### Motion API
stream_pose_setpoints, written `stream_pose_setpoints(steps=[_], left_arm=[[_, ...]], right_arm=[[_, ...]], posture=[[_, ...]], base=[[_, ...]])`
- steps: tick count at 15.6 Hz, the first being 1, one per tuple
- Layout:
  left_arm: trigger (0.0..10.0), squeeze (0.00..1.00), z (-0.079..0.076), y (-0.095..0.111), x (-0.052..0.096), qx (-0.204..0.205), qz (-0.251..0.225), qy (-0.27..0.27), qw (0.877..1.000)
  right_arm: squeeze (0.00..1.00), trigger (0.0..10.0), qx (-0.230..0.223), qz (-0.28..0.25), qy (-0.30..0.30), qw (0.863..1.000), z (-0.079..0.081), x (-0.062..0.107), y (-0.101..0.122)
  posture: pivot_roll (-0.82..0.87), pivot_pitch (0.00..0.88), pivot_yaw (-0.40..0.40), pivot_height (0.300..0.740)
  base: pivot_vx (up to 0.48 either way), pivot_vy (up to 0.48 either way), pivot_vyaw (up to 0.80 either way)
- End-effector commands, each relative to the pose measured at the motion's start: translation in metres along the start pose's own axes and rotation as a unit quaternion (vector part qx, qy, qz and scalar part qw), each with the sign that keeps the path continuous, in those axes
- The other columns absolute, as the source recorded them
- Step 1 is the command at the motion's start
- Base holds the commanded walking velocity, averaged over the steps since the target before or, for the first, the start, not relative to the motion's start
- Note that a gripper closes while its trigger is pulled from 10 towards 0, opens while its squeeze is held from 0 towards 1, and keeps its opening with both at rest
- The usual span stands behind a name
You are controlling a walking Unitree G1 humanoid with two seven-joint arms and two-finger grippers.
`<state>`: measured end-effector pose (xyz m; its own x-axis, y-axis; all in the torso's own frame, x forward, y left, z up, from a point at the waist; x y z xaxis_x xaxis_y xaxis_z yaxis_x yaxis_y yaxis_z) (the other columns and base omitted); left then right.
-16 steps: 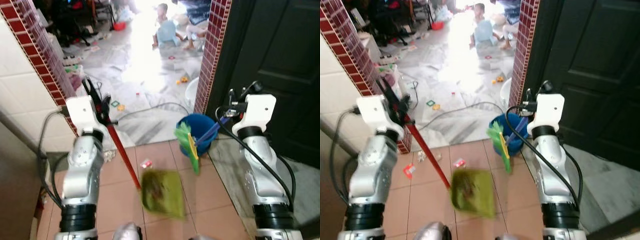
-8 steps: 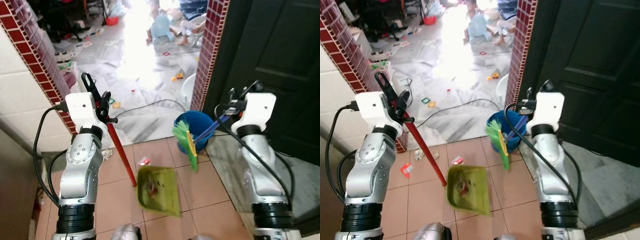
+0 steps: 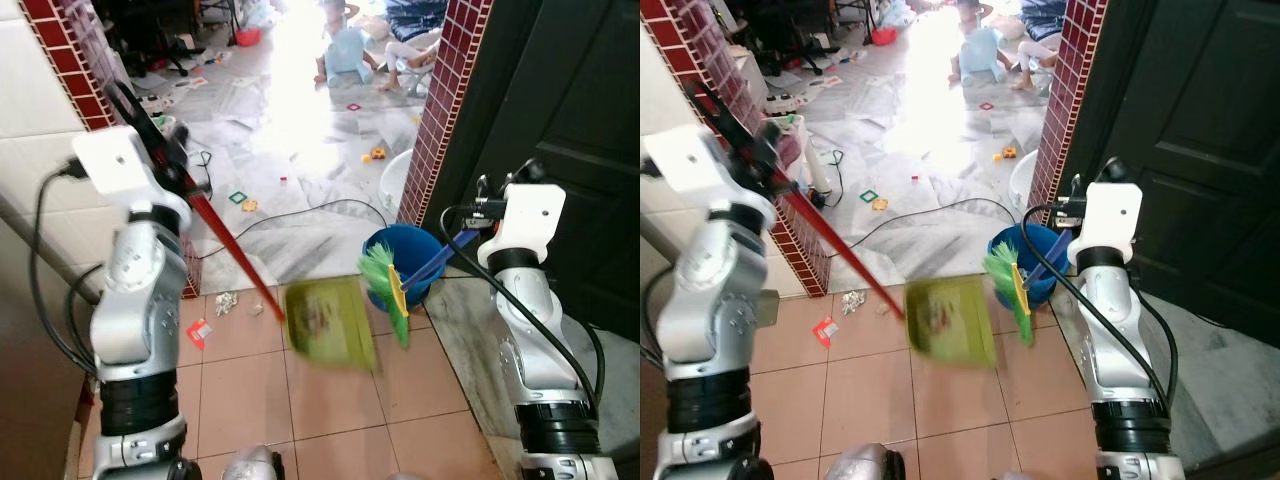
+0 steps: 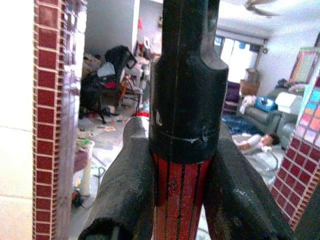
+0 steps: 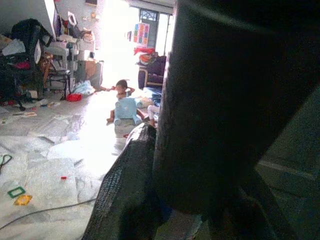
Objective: Sweep floor
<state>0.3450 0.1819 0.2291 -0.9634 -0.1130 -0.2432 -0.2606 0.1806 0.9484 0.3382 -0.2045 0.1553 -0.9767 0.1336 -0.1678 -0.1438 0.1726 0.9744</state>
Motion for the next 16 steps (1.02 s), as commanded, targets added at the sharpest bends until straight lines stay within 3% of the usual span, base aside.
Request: stream_pose_setpoints(steps=[1, 2, 3, 7, 8, 10, 11, 16], left_arm=[[10.0, 0.0, -0.002, 0.02, -0.003, 0.005, -0.034, -0.004, 0.999], [10.0, 0.0, -0.002, 0.022, -0.007, 0.005, -0.035, -0.002, 0.999], [10.0, 0.0, -0.002, 0.021, -0.008, 0.004, -0.033, -0.001, 0.999], [10.0, 0.0, -0.003, 0.018, -0.006, 0.002, -0.025, 0.002, 1.0], [10.0, 0.0, -0.003, 0.017, -0.006, 0.002, -0.023, 0.002, 1.0], [10.0, 0.0, -0.004, 0.017, -0.006, 0.003, -0.022, 0.002, 1.0], [10.0, 0.0, -0.004, 0.016, -0.006, 0.004, -0.021, 0.002, 1.0], [10.0, 0.0, -0.006, 0.015, -0.007, 0.006, -0.02, 0.001, 1.0]], right_arm=[[0.0, 10.0, 0.085, 0.14, -0.039, 0.986, -0.032, 0.018, -0.064], [0.0, 10.0, 0.018, 0.132, 0.006, 0.991, -0.013, 0.018, -0.062], [0.0, 10.0, -0.014, 0.09, 0.03, 0.995, -0.002, 0.013, -0.047], [0.0, 10.0, 0.035, -0.048, 0.025, 0.998, 0.0, -0.009, 0.019], [0.0, 10.0, 0.011, -0.095, 0.017, 0.995, 0.002, -0.021, 0.052], [0.0, 10.0, -0.04, -0.122, 0.028, 0.991, 0.009, -0.031, 0.079], [0.0, 10.0, -0.128, -0.114, 0.067, 0.983, 0.022, -0.036, 0.091], [0.0, 10.0, -0.211, -0.104, 0.109, 0.966, 0.035, -0.037, 0.102]], posture=[[-0.1, 0.0, 0.034, 0.74], [-0.11, 0.0, 0.038, 0.74], [-0.11, 0.0, 0.043, 0.74], [-0.1, 0.0, 0.044, 0.74], [-0.1, 0.0, 0.044, 0.74], [-0.1, 0.0, 0.043, 0.74], [-0.1, 0.0, 0.042, 0.74], [-0.11, 0.0, 0.039, 0.74]], base=[[0.0, 0.0, 0.0], [0.0, 0.0, 0.0], [0.0, 0.0, 0.0], [0.0, 0.0, 0.0], [0.0, 0.0, 0.0], [0.0, 0.0, 0.0], [0.0, 0.0, 0.0], [0.0, 0.0, 0.0]])
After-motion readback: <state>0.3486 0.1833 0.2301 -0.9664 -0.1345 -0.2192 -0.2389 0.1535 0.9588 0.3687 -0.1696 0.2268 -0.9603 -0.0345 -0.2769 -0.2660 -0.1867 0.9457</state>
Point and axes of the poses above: a point about 5 cm out from each wrist's last joint towards the gripper, its own x axis pointing back from the gripper into the wrist, its own y axis along the axis of the wrist's last joint, z = x × y, the point moved 4 cm from there along -x, pointing out of the wrist towards the gripper, and after that the axes turned 1 degree about -x, right-handed, at the moved point
